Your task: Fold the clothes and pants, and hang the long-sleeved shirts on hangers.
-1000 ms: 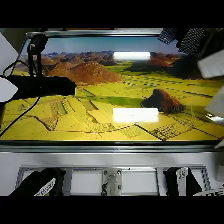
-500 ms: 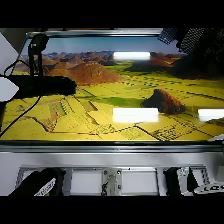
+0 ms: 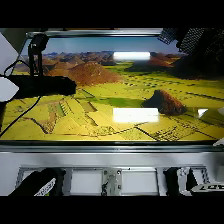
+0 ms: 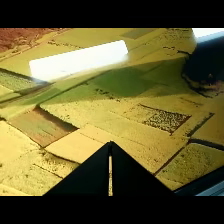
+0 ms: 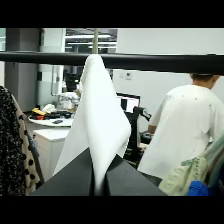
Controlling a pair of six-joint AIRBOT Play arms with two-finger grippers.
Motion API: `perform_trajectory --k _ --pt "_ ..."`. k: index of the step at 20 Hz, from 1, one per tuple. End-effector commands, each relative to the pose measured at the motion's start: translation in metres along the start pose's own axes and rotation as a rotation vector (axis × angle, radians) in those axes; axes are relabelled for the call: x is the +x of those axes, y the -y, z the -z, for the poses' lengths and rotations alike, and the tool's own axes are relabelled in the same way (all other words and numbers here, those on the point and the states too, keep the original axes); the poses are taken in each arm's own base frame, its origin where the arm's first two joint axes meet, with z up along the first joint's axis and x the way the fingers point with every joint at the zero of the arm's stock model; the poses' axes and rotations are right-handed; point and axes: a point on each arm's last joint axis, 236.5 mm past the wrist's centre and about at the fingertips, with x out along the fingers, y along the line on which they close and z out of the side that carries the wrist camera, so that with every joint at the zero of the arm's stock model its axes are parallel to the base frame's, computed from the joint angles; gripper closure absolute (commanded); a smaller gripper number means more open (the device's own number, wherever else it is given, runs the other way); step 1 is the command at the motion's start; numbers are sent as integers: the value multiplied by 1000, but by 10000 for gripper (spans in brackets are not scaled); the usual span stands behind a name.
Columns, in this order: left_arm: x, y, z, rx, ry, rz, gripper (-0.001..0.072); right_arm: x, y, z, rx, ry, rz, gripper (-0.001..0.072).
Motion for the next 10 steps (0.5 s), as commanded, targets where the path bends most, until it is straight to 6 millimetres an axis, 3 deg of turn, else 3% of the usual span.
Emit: perform_trajectory --k 1,6,10 --pt "0 0 0 -1 -2 0 696 -1 30 10 1 -37 98 701" --pt "0 0 0 0 -1 0 696 -2 71 20 49 -53 205 701" --pt "1 0 0 -1 -2 0 696 2 87 24 84 -38 243 701"
